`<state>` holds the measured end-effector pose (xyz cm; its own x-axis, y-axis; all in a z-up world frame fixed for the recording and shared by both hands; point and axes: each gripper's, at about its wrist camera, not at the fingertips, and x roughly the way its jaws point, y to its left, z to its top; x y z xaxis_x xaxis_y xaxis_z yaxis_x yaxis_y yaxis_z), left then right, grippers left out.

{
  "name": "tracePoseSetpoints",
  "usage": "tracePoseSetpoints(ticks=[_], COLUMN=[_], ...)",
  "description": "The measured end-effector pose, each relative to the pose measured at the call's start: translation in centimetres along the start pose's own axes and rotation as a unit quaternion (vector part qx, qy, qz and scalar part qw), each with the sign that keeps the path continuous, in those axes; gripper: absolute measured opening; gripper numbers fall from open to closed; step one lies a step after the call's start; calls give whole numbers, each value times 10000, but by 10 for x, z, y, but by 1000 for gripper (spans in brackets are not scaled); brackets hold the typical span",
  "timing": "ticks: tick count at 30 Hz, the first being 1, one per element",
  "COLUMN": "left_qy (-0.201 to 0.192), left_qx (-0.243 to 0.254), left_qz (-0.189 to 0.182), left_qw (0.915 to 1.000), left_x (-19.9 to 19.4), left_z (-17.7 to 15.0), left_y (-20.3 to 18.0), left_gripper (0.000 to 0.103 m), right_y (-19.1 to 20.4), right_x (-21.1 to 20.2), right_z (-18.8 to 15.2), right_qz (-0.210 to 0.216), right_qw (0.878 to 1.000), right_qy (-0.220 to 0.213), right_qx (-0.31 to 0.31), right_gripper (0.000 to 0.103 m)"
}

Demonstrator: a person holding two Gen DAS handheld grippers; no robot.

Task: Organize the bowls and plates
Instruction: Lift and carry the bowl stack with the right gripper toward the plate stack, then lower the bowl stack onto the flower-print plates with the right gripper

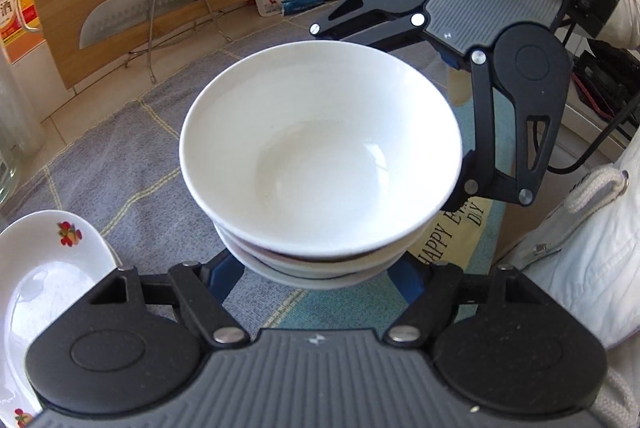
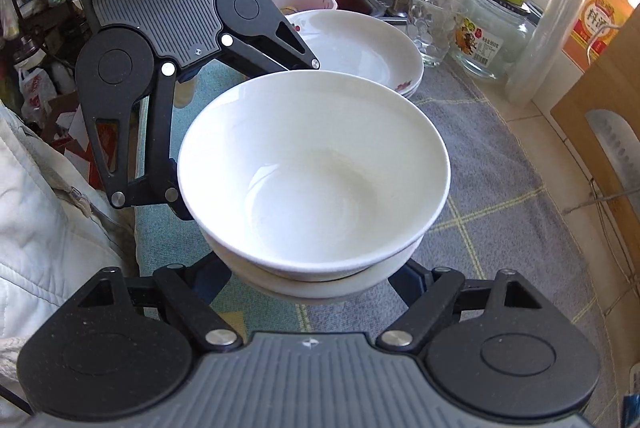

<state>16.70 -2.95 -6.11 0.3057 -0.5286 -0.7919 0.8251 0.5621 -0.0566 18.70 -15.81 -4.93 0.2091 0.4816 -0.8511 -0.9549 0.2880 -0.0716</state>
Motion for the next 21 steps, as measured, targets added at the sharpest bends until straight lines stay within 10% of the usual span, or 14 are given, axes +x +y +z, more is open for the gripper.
tracePoseSetpoints(ticks=[21], left_qy=[-156], left_qx=[-106], left_qz=[690], left_qw=[9974], left_x=[-63], left_z=[-36], left_y=[118], left_gripper=[77], right_y=[-32], right_x=[69], right_z=[129], right_qz=[-190], right_qw=[9977], right_qy=[-279], right_qx=[-594], right_gripper=[88])
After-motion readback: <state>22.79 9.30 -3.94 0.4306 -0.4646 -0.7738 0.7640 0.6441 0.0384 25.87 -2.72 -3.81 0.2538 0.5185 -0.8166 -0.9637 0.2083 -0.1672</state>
